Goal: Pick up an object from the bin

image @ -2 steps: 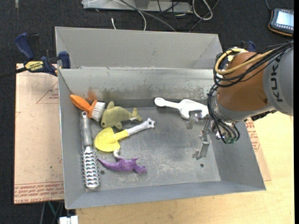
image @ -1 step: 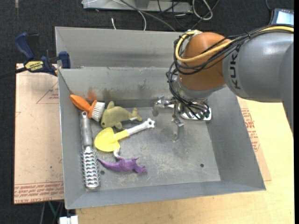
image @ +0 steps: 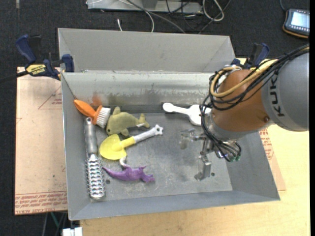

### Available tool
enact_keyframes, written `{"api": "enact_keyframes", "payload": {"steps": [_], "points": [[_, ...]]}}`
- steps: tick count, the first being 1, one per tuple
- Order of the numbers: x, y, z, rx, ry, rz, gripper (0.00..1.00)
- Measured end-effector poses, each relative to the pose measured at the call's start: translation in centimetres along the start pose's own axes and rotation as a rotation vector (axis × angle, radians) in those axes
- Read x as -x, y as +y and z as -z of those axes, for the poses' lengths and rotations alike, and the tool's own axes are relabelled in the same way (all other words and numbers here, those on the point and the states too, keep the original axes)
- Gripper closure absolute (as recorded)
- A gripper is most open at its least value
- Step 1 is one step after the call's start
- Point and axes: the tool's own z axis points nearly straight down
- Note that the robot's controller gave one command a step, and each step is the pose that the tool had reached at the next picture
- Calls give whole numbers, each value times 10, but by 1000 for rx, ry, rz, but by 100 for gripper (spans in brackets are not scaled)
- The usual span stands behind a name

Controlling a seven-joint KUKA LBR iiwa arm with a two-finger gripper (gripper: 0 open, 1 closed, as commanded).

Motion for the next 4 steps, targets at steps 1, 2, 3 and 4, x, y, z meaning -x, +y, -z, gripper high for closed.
{"api": "enact_keyframes", "payload": {"steps": [1,2,3,4], "points": [[92,67,-36,3,-9,235,0],[38,3,-37,1,-1,19,0],[89,62,-50,4,-10,115,0],[84,72,-57,3,-3,229,0]]}}
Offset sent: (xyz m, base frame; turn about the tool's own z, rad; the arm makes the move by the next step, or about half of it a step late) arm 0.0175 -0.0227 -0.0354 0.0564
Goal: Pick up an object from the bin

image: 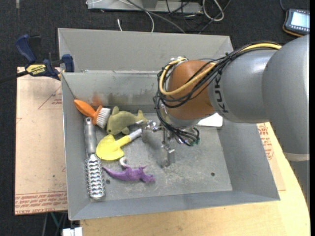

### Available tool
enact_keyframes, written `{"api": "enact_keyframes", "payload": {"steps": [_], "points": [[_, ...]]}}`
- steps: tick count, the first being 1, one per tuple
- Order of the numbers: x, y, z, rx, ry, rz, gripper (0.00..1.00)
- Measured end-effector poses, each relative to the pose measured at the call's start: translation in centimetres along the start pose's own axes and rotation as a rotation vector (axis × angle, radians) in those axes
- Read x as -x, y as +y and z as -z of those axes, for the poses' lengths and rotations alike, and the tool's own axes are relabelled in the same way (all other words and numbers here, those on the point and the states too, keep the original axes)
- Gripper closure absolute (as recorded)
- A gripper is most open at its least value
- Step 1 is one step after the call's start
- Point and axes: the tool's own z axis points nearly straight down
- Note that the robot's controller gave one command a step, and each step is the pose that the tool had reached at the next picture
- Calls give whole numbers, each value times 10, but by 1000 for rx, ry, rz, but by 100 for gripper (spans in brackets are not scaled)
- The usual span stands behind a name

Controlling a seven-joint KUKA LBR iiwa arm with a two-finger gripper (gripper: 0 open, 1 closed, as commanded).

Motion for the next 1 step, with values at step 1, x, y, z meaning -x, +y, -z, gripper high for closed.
{"api": "enact_keyframes", "payload": {"steps": [1], "points": [[25,14,-3,-4,-10,468,0]]}}
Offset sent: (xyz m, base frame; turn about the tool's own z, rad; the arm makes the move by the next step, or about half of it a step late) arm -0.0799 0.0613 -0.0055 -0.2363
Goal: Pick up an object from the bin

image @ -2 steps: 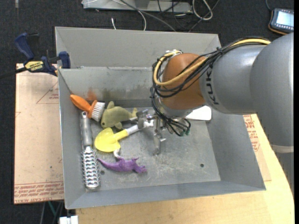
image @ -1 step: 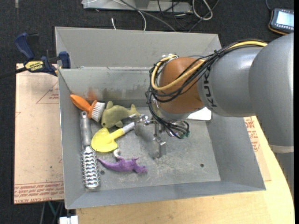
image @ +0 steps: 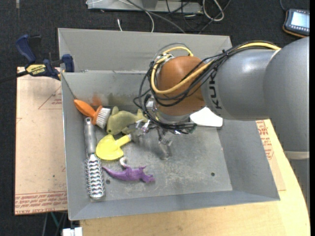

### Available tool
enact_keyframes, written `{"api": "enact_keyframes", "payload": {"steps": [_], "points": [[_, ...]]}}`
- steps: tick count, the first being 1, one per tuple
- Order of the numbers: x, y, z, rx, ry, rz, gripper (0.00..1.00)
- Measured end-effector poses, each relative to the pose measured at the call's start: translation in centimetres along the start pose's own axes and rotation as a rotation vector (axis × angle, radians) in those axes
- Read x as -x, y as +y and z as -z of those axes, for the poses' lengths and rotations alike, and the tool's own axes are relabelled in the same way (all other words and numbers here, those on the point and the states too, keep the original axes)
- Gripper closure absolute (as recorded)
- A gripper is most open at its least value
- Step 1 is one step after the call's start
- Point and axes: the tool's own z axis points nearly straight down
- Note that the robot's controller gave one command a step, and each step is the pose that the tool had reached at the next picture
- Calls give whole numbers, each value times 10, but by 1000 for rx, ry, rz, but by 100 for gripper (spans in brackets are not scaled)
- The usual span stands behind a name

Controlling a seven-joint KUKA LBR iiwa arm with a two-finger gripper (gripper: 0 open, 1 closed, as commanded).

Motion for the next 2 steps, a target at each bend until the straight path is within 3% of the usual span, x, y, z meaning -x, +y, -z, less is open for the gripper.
{"api": "enact_keyframes", "payload": {"steps": [1,2], "points": [[-24,95,0,2,7,-233,0],[51,58,9,-3,-6,97,100]]}}
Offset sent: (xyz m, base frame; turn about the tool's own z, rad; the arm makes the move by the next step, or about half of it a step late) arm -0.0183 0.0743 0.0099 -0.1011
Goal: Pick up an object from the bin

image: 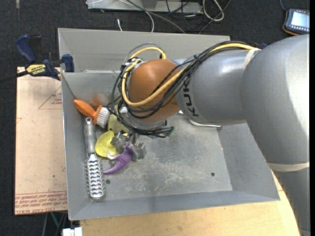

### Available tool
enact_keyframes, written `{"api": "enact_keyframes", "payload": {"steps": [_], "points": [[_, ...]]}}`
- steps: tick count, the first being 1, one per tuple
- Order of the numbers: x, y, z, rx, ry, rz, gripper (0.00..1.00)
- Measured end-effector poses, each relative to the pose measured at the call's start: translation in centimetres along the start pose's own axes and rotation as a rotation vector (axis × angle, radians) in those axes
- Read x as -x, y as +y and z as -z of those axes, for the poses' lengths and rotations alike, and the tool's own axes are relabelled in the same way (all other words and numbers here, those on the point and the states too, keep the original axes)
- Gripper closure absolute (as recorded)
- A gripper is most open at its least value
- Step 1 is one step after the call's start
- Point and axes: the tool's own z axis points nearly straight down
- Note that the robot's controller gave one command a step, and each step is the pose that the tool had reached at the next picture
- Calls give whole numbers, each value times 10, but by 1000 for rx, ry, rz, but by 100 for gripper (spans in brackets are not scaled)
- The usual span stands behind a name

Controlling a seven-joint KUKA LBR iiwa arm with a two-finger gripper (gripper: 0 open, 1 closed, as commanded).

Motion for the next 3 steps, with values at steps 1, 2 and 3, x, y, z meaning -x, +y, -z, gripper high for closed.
{"api": "enact_keyframes", "payload": {"steps": [1,2,3], "points": [[0,0,0,0,0,0,100],[16,-8,77,-1,-2,-13,100],[18,-7,62,-12,-14,-3,100]]}}
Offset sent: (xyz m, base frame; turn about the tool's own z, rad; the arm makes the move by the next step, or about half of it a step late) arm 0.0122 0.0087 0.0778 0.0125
